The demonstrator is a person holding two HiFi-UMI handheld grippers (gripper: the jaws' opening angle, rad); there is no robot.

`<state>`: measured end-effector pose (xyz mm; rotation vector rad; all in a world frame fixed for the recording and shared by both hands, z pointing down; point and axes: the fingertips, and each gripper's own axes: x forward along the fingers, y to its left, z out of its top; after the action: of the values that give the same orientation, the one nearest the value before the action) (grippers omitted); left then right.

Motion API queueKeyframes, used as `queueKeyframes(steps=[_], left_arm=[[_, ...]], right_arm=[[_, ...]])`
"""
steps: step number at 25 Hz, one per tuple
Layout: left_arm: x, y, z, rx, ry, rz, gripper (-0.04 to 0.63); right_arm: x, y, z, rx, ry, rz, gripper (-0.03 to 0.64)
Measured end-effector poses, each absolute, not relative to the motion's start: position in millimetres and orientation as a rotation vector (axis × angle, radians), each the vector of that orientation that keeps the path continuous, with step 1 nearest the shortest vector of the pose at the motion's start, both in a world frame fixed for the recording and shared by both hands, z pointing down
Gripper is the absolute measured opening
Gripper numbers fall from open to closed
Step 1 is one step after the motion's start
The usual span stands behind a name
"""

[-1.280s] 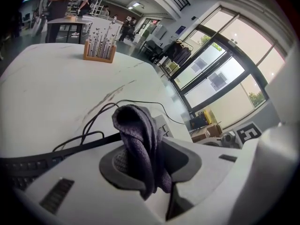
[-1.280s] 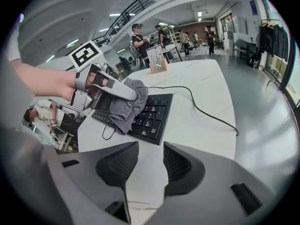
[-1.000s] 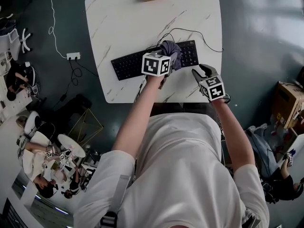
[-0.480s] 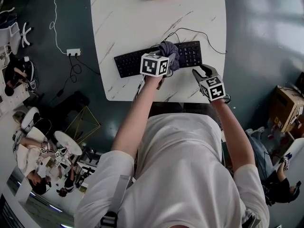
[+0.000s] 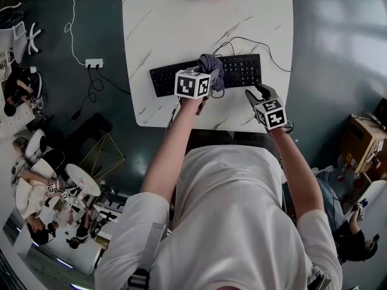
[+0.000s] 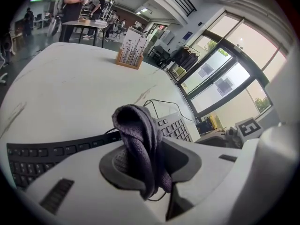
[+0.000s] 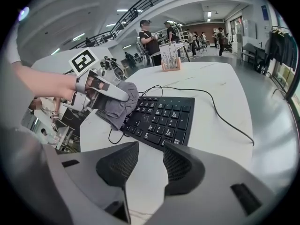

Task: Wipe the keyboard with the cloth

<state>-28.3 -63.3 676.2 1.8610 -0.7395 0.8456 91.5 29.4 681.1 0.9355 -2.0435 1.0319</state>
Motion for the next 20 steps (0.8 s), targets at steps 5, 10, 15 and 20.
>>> queueKeyframes(steps=[5,10,15,20], left_arm=[[-44.5,-63.0,676.6,1.848,-0.758,0.83,0.123],[-58.3,-63.4,677.7,1.837,-0.771,0.815,0.123],[-71.1,-63.5,676.8,1.831,-0.783,0.807,0.123],[-84.4,-64.4,677.2,1.824,-0.792,0.798,0.124]], right_arm=[[85.6,30.9,680.6,0.933,-2.04,1.027,0.161],[81.1,31.2,681.6,0.929,-2.034,1.022,0.161],[74.3,32.3,679.6,0.921,-2.031,1.016,0.161],[68.1,29.9,678.5,0.921,-2.026,1.008,0.161]])
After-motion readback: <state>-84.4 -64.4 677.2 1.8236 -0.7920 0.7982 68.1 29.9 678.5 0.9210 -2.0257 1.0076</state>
